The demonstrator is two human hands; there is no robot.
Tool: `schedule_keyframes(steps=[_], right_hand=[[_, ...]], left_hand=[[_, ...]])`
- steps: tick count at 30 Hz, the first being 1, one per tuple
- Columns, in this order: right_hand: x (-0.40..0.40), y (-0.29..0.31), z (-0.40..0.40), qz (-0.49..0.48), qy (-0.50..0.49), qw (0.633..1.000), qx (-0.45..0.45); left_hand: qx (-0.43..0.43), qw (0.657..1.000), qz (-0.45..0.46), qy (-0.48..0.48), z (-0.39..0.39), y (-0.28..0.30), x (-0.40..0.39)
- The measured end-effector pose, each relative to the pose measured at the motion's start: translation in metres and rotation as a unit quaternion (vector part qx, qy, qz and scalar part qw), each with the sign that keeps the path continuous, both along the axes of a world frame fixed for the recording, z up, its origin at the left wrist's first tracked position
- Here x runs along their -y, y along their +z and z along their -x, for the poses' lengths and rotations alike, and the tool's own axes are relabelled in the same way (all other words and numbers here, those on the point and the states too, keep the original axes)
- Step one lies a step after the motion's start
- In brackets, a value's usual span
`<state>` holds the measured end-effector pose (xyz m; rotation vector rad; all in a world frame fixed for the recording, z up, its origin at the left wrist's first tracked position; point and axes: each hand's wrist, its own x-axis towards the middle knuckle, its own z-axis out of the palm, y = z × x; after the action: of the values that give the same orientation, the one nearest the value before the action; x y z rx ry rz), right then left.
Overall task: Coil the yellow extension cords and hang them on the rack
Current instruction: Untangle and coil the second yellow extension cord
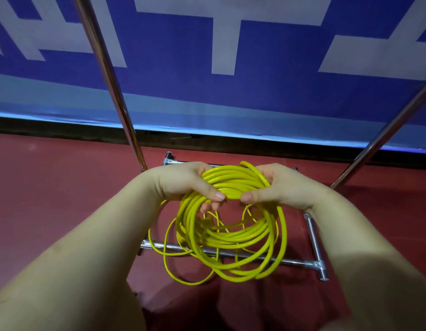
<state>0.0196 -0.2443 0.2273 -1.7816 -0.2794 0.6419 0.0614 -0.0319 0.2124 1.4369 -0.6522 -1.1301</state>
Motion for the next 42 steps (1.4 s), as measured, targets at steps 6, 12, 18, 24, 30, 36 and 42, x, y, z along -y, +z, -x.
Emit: schedule_keyframes(steps=[6, 12, 18, 24, 30, 36, 42], right_hand=[[-0.002, -0.003, 0.001, -0.025, 0.040, 0.998, -0.038], [-0.005, -0.003, 0.000, -0.035, -0.012, 0.999, -0.021], [-0.002, -0.008, -0.007, -0.044, -0.134, 0.989, 0.035], [-0.012, -0.018, -0.013, 0.023, -0.223, 0.965, 0.135], [-0.037, -0.028, -0.009, 0.130, -0.226, 0.941, 0.218], [-0.039, -0.028, -0.007, 0.125, -0.214, 0.942, 0.224], [-0.030, -0.020, -0.007, 0.095, -0.343, 0.903, 0.241]], left_hand=[[0.024, 0.999, -0.017, 0.032, -0.004, -0.003, -0.005], [0.064, 0.988, -0.050, 0.134, -0.004, -0.004, -0.005], [0.267, 0.857, -0.128, 0.422, -0.003, -0.009, 0.012], [-0.037, 0.891, -0.182, 0.415, 0.014, -0.001, 0.035], [-0.251, 0.858, 0.073, 0.442, 0.013, -0.013, 0.060], [-0.309, 0.845, 0.128, 0.418, 0.006, -0.006, 0.051], [-0.316, 0.788, 0.156, 0.504, -0.007, -0.003, 0.036]])
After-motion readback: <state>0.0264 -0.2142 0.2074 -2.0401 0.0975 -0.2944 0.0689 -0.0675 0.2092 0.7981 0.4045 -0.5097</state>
